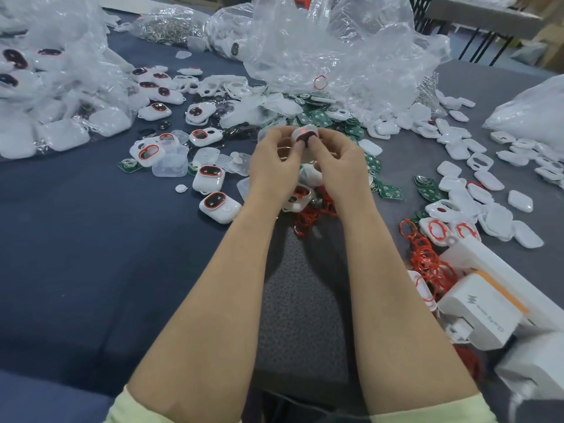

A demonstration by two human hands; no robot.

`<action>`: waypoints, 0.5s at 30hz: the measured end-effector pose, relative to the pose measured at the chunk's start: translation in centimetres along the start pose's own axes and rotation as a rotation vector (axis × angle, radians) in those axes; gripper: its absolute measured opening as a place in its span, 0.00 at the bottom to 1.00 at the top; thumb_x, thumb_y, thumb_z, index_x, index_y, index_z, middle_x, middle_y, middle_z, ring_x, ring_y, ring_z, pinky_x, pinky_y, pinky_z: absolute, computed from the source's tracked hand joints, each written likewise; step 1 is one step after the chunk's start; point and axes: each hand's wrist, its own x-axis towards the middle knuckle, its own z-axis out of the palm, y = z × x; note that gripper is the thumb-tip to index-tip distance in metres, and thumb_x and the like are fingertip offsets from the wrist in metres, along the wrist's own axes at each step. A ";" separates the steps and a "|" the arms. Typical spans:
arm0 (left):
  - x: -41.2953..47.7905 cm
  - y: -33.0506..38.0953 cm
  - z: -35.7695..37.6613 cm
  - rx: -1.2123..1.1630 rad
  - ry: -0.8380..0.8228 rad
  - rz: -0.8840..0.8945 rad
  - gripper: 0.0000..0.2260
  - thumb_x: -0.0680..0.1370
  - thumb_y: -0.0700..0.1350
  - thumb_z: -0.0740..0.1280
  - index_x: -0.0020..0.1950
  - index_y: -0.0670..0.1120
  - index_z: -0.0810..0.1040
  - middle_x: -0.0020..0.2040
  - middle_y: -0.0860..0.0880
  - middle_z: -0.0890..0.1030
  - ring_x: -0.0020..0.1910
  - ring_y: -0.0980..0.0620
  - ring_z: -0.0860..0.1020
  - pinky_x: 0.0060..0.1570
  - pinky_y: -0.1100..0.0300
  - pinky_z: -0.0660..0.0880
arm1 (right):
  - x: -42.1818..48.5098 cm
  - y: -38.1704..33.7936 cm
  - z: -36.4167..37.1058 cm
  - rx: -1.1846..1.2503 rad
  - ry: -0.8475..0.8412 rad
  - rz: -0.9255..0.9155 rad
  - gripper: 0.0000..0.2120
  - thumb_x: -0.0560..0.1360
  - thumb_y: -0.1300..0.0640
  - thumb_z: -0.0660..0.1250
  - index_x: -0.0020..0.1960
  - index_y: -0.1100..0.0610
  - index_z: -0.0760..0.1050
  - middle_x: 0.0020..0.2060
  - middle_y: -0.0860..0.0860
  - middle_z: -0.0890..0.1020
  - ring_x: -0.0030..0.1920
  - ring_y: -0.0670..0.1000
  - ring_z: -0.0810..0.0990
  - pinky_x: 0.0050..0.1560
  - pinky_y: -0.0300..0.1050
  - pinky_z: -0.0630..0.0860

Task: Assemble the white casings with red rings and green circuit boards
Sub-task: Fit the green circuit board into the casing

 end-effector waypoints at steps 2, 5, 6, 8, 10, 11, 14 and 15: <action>-0.1 0.2 0.0 0.001 -0.014 0.012 0.09 0.78 0.38 0.66 0.58 0.41 0.78 0.52 0.45 0.81 0.51 0.49 0.80 0.56 0.55 0.76 | 0.0 -0.1 0.0 -0.024 0.013 -0.018 0.03 0.78 0.60 0.65 0.50 0.54 0.77 0.43 0.48 0.81 0.45 0.46 0.78 0.49 0.41 0.76; -0.1 0.2 0.0 -0.029 -0.029 0.005 0.10 0.78 0.37 0.65 0.58 0.42 0.79 0.52 0.45 0.81 0.52 0.47 0.80 0.57 0.52 0.76 | 0.0 -0.1 0.3 -0.025 0.030 -0.020 0.01 0.78 0.60 0.65 0.49 0.56 0.75 0.42 0.48 0.79 0.43 0.47 0.77 0.47 0.39 0.74; -0.1 0.3 0.0 -0.034 -0.035 0.000 0.09 0.78 0.37 0.65 0.58 0.43 0.79 0.50 0.47 0.81 0.52 0.48 0.80 0.57 0.52 0.76 | 0.0 -0.1 0.4 -0.030 0.038 -0.015 0.01 0.78 0.60 0.65 0.50 0.57 0.75 0.43 0.49 0.80 0.44 0.48 0.77 0.48 0.40 0.74; -0.1 0.3 0.0 -0.046 -0.036 -0.005 0.09 0.79 0.37 0.65 0.58 0.45 0.79 0.49 0.49 0.80 0.50 0.50 0.79 0.57 0.53 0.76 | 0.0 -0.1 0.6 -0.029 0.045 -0.006 0.03 0.78 0.60 0.65 0.51 0.58 0.75 0.45 0.52 0.80 0.46 0.49 0.77 0.50 0.43 0.74; -0.1 0.4 0.0 -0.090 -0.028 -0.010 0.09 0.79 0.37 0.65 0.56 0.47 0.78 0.48 0.48 0.80 0.49 0.51 0.79 0.57 0.52 0.76 | 0.0 -0.1 0.6 -0.004 0.022 0.015 0.04 0.78 0.60 0.64 0.52 0.59 0.75 0.46 0.52 0.80 0.47 0.48 0.78 0.52 0.45 0.75; 0.0 0.3 0.0 -0.102 -0.028 -0.010 0.09 0.79 0.37 0.65 0.56 0.47 0.79 0.49 0.47 0.81 0.49 0.51 0.79 0.57 0.51 0.76 | 0.0 -0.1 0.5 0.000 0.011 0.024 0.04 0.78 0.60 0.64 0.52 0.58 0.75 0.46 0.52 0.80 0.46 0.48 0.78 0.52 0.45 0.75; -0.1 0.4 0.0 -0.100 -0.047 -0.007 0.09 0.79 0.37 0.64 0.57 0.44 0.79 0.50 0.46 0.81 0.51 0.50 0.79 0.58 0.51 0.76 | 0.1 -0.1 0.3 0.038 0.016 0.035 0.02 0.78 0.61 0.64 0.50 0.57 0.75 0.43 0.51 0.79 0.44 0.47 0.77 0.51 0.46 0.75; -0.2 0.4 0.1 -0.112 -0.050 -0.013 0.08 0.79 0.37 0.64 0.56 0.45 0.79 0.50 0.46 0.81 0.52 0.49 0.79 0.58 0.51 0.76 | 0.1 -0.1 0.3 0.063 0.021 0.045 0.02 0.78 0.61 0.64 0.50 0.57 0.75 0.43 0.51 0.79 0.44 0.48 0.77 0.51 0.47 0.75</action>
